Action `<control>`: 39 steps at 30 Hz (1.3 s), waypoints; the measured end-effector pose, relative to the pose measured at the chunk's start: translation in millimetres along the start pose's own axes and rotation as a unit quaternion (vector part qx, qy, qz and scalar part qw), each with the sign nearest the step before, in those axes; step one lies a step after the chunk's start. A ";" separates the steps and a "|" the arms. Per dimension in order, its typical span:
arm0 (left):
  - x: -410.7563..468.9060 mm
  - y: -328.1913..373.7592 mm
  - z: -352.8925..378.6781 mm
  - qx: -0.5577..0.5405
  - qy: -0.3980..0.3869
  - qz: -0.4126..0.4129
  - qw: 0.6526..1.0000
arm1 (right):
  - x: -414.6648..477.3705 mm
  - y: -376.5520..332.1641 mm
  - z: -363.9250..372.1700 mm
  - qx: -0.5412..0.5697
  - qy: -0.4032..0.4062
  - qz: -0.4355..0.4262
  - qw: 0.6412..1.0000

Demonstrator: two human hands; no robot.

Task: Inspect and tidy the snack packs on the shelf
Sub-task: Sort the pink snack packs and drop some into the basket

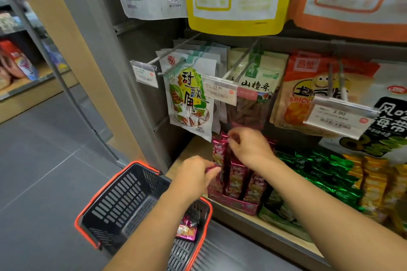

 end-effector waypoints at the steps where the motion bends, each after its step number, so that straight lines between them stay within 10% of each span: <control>1: 0.6 -1.3 -2.3 -0.014 0.011 -0.011 1.000 | 5.1 -5.2 6.7 -0.028 -0.012 -0.011 0.999; 8: 4.7 12.7 1.8 0.000 0.005 0.045 0.999 | 15.2 -16.7 49.4 -0.219 -0.046 -0.066 0.973; 13: 5.1 7.9 8.1 0.055 -0.046 0.062 0.996 | -11.2 -30.8 -1.5 -0.074 0.095 -0.097 0.988; 17: 0.6 5.4 14.0 0.056 -0.101 0.061 0.991 | -69.5 -46.6 -86.6 0.042 0.287 -0.201 0.936; 26: -8.4 24.7 -57.5 -0.015 0.030 0.014 0.999 | -175.2 -55.2 -177.0 0.011 0.293 -0.298 0.908; 31: -57.7 98.8 -81.9 -0.429 -0.116 0.039 0.895 | -181.9 -31.6 -171.3 0.212 0.186 -0.151 0.947; 39: -87.0 131.7 -81.7 -0.443 -0.059 0.057 0.893 | -172.8 0.9 -120.7 0.537 -0.013 0.118 0.835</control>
Point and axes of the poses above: each hand's wrist, its own x-axis towards the middle knuckle, its own z-axis out of the palm, y = z × x, the point moved 9 cm from there along x, towards the middle knuckle, and after that the axes turned 6 degrees about y, right-handed, at the moved point
